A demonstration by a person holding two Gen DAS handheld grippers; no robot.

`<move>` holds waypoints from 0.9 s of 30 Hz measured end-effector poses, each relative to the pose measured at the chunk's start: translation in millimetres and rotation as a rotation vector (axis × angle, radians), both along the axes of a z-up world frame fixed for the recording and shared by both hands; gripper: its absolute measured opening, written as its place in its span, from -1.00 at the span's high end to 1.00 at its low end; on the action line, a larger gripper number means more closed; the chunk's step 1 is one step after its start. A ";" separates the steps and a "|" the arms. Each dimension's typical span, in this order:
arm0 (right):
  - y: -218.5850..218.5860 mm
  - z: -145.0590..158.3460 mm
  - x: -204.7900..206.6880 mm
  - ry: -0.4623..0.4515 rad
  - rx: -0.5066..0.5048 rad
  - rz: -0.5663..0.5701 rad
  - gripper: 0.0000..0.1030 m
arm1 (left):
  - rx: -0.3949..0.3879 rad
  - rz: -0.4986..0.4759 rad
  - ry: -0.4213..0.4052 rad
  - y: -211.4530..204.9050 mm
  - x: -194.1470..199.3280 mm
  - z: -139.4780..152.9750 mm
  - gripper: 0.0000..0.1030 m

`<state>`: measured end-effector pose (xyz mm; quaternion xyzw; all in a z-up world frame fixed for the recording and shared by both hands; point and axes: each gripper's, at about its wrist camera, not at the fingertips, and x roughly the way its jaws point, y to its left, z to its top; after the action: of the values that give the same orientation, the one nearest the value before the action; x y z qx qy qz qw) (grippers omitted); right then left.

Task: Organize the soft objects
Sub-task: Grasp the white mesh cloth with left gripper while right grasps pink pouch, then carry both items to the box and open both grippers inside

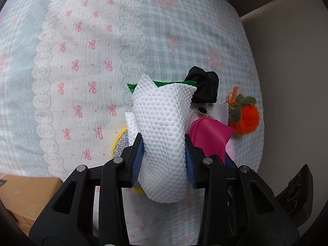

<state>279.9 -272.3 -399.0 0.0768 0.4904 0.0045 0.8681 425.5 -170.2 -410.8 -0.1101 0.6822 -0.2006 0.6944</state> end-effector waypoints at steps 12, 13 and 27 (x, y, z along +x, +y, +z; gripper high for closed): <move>-4.0 19.6 -4.9 -0.029 0.036 -0.013 0.85 | -0.023 0.019 -0.014 17.0 -15.4 23.5 0.50; -4.2 21.0 -5.9 -0.030 0.038 -0.014 0.86 | -0.024 0.017 -0.015 18.0 -17.0 25.6 0.52; -4.6 40.8 -29.2 -0.055 0.066 -0.019 0.88 | -0.067 0.034 -0.042 35.2 -49.0 55.7 0.78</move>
<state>250.7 -276.8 -358.2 0.1099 0.4653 0.0145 0.8782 376.4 -135.0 -355.1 -0.1404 0.6583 -0.2139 0.7079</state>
